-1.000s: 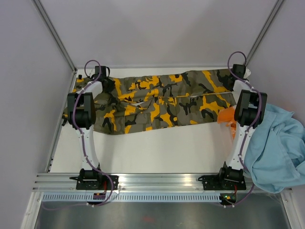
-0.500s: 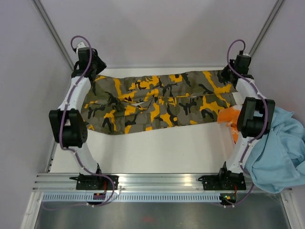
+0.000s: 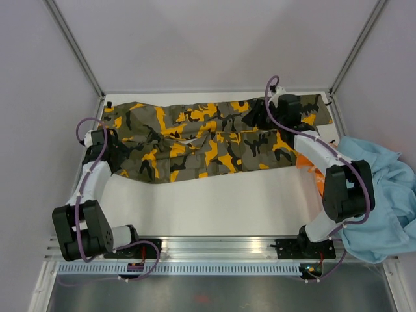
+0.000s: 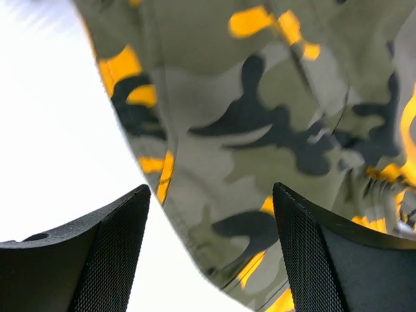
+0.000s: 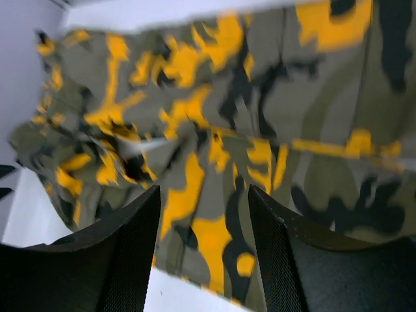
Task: Fold and stack the trousers
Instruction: Flatten the trousers out
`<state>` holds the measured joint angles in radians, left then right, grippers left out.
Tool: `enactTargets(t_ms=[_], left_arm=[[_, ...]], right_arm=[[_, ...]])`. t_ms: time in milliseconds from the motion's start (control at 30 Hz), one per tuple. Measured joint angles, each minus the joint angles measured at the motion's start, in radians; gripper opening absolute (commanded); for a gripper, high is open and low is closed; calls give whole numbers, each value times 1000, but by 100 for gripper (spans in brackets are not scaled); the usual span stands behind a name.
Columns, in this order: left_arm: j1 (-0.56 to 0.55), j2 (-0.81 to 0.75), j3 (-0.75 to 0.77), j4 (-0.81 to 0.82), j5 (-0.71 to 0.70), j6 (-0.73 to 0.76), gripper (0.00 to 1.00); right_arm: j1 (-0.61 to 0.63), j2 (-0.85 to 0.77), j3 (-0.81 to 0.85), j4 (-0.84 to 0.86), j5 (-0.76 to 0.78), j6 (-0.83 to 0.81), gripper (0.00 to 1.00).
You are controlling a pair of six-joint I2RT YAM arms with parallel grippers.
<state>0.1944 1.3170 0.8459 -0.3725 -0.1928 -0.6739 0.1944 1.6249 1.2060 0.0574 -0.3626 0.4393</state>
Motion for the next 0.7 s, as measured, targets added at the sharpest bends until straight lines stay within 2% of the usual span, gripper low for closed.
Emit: enactTargets(t_ms=[133, 167, 233, 333, 400, 467, 600, 700], left_arm=[[10, -85, -53, -23, 25, -11, 82], [9, -103, -55, -20, 31, -11, 83], [9, -125, -59, -14, 38, -12, 84], [11, -133, -64, -15, 40, -13, 85], [12, -133, -69, -21, 41, -15, 89], [13, -133, -71, -24, 41, -19, 100], [18, -133, -80, -34, 45, -26, 100], [24, -134, -83, -54, 47, -26, 100]], right_arm=[[53, 0, -124, -113, 82, 16, 63], [58, 0, -144, -151, 113, 21, 65], [58, 0, -173, -209, 168, 32, 75], [56, 0, -206, -281, 270, 43, 77], [56, 2, -212, -320, 336, 43, 77], [56, 17, -211, -335, 399, 34, 74], [56, 100, -180, -376, 537, -3, 76], [56, 185, -110, -441, 652, -37, 81]])
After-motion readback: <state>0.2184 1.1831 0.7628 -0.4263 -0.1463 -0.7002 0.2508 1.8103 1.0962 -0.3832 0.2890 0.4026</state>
